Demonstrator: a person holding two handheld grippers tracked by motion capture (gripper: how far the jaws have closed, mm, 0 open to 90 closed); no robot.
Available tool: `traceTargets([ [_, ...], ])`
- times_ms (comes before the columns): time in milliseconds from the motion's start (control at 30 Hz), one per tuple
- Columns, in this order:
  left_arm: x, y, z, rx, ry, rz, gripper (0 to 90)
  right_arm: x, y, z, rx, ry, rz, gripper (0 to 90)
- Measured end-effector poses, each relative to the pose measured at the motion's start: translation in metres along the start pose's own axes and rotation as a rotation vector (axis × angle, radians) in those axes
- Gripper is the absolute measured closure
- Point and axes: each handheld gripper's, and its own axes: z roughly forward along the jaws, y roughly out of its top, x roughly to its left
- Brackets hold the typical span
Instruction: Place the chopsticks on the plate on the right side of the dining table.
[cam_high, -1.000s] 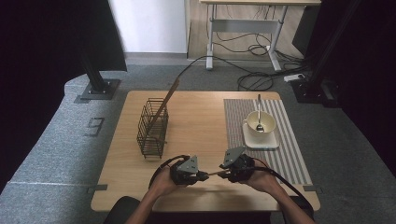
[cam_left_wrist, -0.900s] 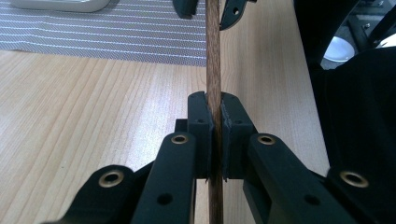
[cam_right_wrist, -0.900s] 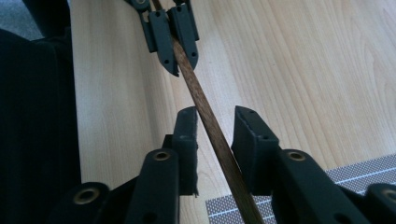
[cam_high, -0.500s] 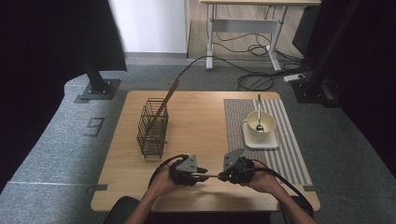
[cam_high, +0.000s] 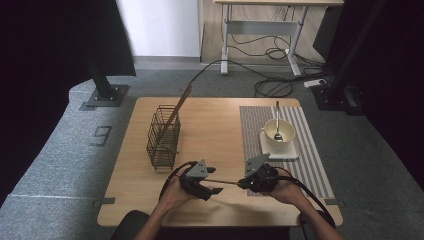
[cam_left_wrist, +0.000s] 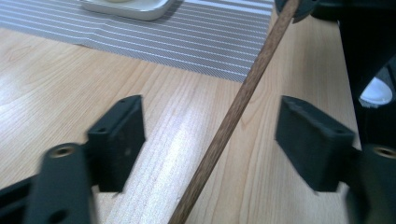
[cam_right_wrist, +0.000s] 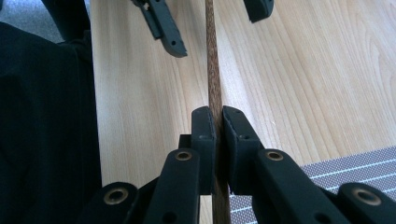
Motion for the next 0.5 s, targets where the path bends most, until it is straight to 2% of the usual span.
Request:
traceTargets([
  [67,0.0,0.0,0.0,-0.001,0.015,-0.002,13.7,-0.001,-0.001,-0.001,0.002,-0.007,0.005,82.4],
  [267,0.003,-0.001,-0.002,-0.023,0.068,-0.05,0.0,-0.004,-0.003,-0.006,-0.002,-0.025,0.022,82.4],
  [500,0.007,-0.006,-0.002,-0.032,0.115,-0.09,0.0,-0.012,-0.008,-0.015,-0.012,-0.056,0.06,82.4],
])
